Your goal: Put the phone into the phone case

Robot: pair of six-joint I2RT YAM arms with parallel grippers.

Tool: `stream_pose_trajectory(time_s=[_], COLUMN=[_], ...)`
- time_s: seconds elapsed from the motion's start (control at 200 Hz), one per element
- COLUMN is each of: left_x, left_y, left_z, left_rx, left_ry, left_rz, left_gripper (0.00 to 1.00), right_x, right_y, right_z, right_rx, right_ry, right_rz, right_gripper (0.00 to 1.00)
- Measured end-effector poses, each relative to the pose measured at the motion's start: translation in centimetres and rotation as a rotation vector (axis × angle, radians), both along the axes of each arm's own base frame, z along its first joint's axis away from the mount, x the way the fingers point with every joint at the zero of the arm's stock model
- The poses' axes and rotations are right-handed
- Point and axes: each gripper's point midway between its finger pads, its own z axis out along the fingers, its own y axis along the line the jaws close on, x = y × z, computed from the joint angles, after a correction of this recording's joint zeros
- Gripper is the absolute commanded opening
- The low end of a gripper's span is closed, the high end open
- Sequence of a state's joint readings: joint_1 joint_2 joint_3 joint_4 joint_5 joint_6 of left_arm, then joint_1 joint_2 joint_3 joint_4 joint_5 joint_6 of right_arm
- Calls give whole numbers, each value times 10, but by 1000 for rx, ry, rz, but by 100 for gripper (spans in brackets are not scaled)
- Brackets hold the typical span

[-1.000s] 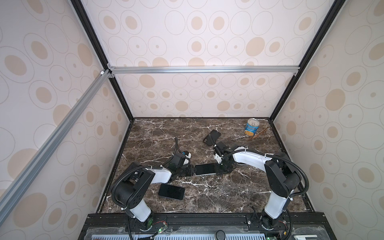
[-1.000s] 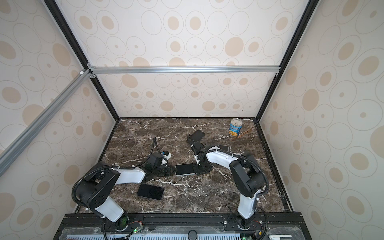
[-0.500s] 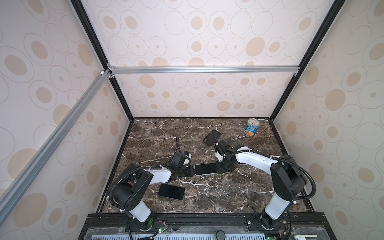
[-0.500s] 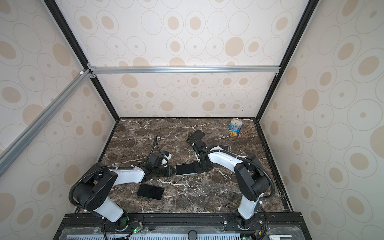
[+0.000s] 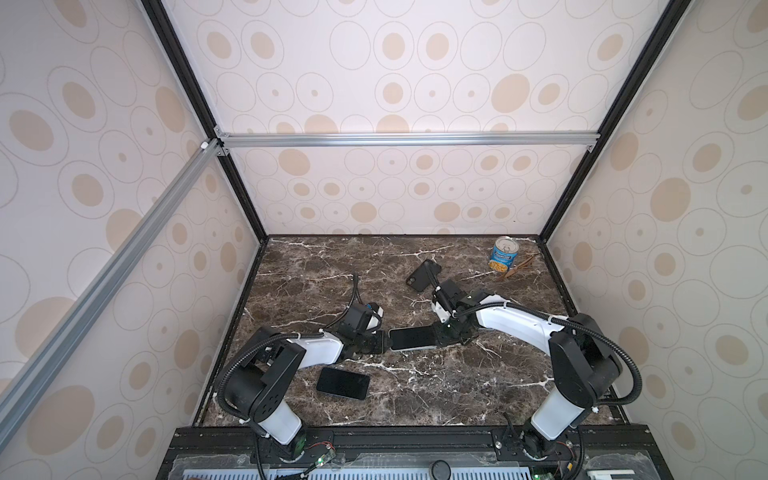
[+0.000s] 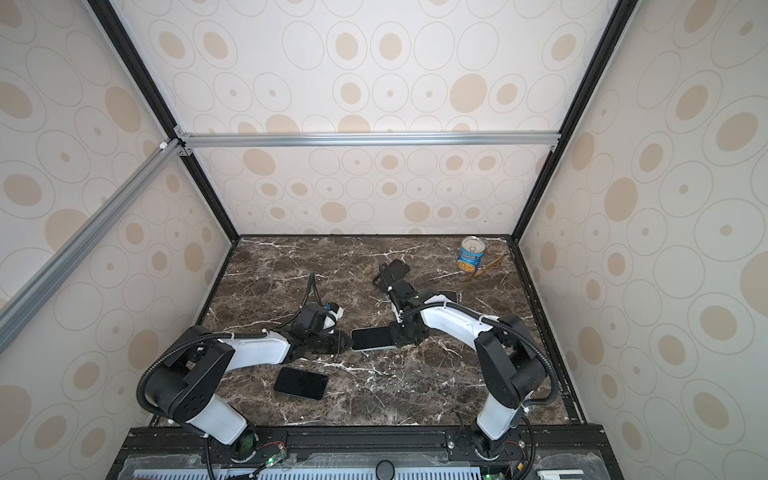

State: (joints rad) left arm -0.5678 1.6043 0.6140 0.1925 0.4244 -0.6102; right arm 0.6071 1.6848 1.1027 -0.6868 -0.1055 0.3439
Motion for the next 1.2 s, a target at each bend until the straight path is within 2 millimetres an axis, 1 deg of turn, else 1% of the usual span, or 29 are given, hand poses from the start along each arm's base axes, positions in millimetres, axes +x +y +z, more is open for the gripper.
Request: stream_pose_trajectory(time_s=[0.135, 0.34, 0.635, 0.875, 1.2], left_x=[0, 0, 0, 0, -1], left_y=[0, -1, -2, -2, -2], left_z=[0, 1, 1, 1, 1], left_rx=[0, -3, -4, -4, -7], left_ry=[1, 6, 7, 7, 10], left_rz=[0, -4, -5, -5, -8], left_gripper=[23, 24, 23, 23, 23], right_x=[-1, 1, 7, 6, 5], right_y=[-4, -4, 6, 7, 13], right_z=[-6, -10, -7, -21, -23], right_rx=[25, 73, 144, 136, 167], right_ry=[22, 38, 33, 58, 73], right_rz=[-25, -53, -62, -66, -59], right_gripper=[40, 35, 30, 24, 19])
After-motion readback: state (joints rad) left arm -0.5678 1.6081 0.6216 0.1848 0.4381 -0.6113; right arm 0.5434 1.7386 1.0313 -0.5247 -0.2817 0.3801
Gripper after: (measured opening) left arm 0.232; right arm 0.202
